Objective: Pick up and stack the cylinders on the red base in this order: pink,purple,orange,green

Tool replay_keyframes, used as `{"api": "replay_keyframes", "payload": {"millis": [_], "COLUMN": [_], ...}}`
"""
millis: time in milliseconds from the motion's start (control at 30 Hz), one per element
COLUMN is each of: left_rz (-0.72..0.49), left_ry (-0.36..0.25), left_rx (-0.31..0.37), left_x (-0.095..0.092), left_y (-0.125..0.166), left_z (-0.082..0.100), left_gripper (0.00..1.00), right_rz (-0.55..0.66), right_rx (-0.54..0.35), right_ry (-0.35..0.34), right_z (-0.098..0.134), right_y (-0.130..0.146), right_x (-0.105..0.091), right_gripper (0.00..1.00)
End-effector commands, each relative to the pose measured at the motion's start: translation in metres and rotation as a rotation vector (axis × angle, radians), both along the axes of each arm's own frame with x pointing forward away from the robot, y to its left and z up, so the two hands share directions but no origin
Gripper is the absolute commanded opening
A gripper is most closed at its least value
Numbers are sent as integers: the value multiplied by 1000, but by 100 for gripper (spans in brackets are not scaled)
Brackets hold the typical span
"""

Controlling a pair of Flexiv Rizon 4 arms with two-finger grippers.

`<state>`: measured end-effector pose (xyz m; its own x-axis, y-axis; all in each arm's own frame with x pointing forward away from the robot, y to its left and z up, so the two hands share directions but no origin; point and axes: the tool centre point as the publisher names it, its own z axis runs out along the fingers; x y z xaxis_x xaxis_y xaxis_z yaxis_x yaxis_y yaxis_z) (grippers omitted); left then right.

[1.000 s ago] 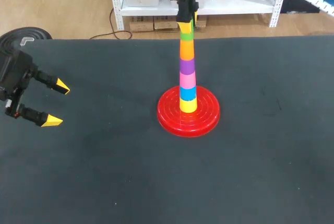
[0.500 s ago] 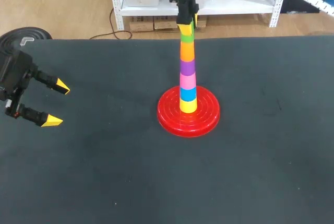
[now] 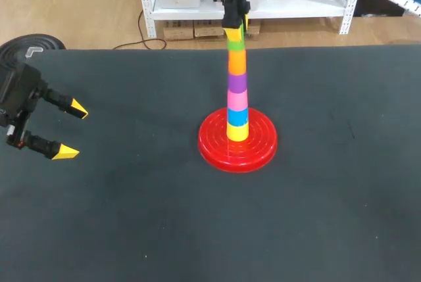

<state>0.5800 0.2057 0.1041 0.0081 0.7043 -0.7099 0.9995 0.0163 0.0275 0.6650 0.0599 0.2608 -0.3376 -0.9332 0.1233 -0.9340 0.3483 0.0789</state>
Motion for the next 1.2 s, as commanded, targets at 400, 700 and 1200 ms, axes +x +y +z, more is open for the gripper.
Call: {"api": "replay_keyframes", "payload": {"millis": [400, 700, 1200], "left_rz": [0, 0, 0], "left_ry": [-4, -4, -4], "left_rx": [-3, -3, -3], "left_x": [0, 0, 0], "left_y": [1, 1, 1], "left_z": [-1, -1, -1], "left_gripper": [100, 100, 100], "right_rz": [10, 39, 62], "right_rx": [4, -11, -20], "right_ry": [-45, -53, -28], "right_z": [12, 15, 8], "right_y": [-12, -9, -4], "right_x": [-9, -11, -7], "right_gripper": [0, 0, 0]}}
